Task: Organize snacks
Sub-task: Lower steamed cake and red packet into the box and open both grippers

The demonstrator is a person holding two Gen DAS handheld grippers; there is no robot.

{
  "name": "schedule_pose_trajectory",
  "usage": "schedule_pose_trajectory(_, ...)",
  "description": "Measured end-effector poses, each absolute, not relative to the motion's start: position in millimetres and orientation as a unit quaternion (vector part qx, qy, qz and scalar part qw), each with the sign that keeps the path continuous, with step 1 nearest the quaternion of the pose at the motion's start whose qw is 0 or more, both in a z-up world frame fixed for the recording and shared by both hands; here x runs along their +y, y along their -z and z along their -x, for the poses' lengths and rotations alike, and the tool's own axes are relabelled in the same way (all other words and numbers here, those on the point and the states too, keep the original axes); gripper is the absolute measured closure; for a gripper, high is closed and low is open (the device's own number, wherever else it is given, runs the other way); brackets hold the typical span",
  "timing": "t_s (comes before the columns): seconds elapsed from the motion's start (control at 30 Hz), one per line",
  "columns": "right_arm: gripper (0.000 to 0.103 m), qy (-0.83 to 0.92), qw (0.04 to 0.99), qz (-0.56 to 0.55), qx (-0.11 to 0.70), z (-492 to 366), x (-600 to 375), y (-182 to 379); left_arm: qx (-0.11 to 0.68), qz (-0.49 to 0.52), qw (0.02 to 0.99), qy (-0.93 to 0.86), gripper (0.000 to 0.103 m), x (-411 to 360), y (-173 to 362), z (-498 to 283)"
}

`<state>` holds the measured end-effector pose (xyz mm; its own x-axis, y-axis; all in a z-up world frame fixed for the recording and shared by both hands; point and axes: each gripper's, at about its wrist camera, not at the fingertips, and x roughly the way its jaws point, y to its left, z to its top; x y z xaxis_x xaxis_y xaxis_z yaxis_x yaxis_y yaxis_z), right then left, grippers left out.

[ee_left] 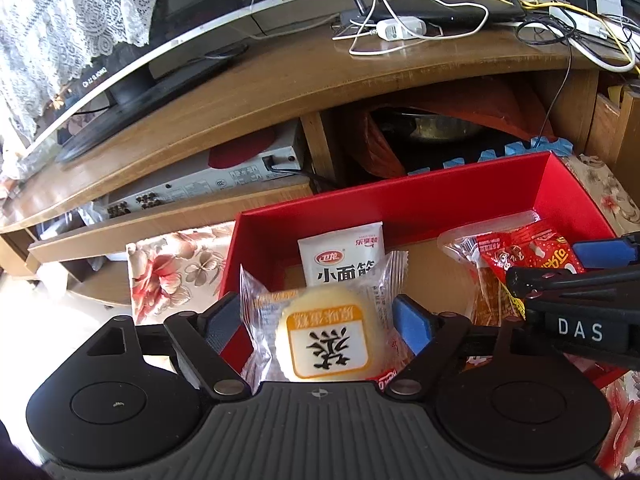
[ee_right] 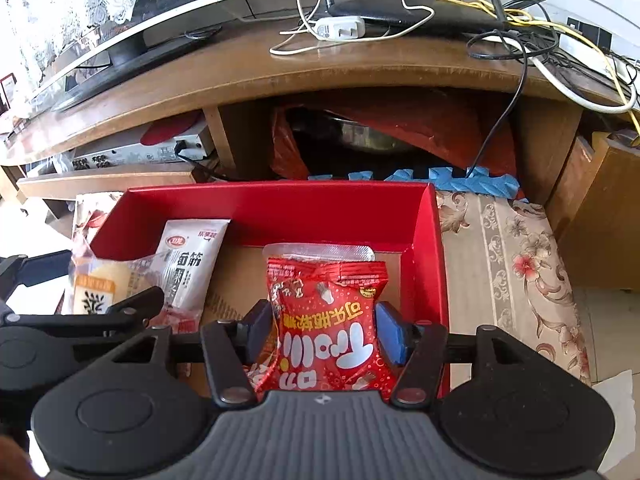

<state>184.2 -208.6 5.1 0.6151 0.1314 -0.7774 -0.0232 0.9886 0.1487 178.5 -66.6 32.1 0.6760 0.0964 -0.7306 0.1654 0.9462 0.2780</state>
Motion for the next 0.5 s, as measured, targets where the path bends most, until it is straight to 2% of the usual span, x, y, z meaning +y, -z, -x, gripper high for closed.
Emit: schedule_pose_trajectory(0.5, 0.048, -0.04, 0.906, -0.058, 0.417, -176, -211, -21, 0.396, -0.152, 0.905, 0.03, 0.017, -65, -45, -170)
